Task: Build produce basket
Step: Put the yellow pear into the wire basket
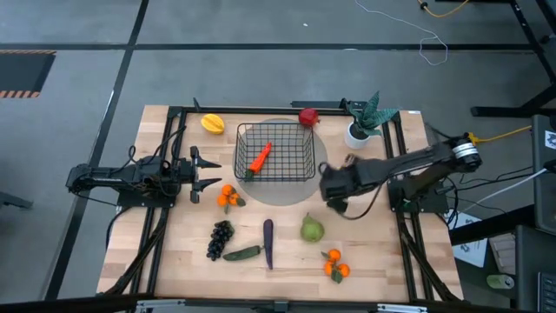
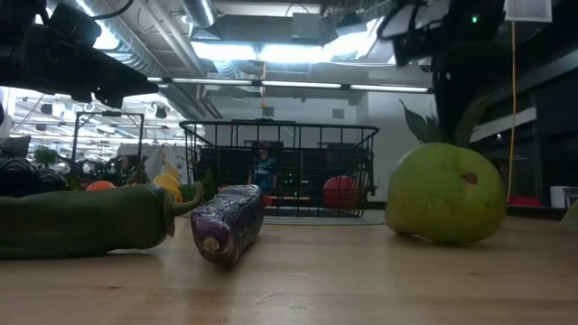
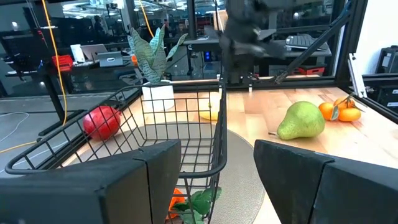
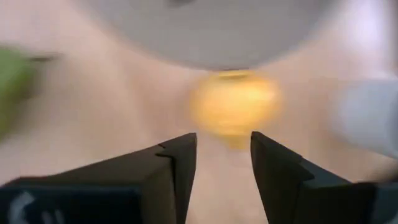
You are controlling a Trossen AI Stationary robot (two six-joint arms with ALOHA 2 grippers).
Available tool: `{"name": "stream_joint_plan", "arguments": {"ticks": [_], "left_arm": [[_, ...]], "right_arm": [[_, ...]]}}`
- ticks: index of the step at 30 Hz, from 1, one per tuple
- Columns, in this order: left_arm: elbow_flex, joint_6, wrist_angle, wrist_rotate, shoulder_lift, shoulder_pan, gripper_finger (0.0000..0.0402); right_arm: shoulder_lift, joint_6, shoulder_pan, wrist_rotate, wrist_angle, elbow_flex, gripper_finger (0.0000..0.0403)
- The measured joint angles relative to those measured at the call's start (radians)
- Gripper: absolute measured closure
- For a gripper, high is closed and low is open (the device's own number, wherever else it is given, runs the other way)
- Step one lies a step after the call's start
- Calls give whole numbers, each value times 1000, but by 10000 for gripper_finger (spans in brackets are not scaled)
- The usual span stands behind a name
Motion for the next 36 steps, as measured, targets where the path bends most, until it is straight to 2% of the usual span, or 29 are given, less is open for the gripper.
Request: {"name": "stream_joint_plan", "arguments": {"ticks": [4, 6, 8, 11, 16, 20, 23, 28, 32, 36], "left_arm": [[0, 0, 0, 0, 0, 0, 207], [0, 0, 0, 0, 0, 0, 207], [0, 0, 0, 0, 0, 0, 207], [0, 0, 0, 0, 0, 0, 207], [0, 0, 0, 0, 0, 0, 207], [0, 0, 0, 0, 0, 0, 207], [0, 1, 0, 0, 0, 0, 207], [0, 1, 0, 0, 0, 0, 207], [0, 1, 0, 0, 0, 0, 207], [0, 2, 0, 0, 0, 0, 207]], "right_arm": [[-101, 158, -5, 239, -173, -1, 262], [-144, 253, -12, 312, -255, -11, 262], [-180, 333, -20, 336, -283, -20, 262], [-214, 393, -38, 294, -290, -52, 262], [-219, 430, -109, 138, -277, -165, 262], [-219, 406, -157, 56, -149, -289, 262], [-218, 363, -184, -1, 15, -373, 262], [-218, 303, -225, 9, 289, -479, 262], [-218, 293, -252, 48, 389, -541, 262], [-218, 252, -259, -17, 473, -581, 262]]}}
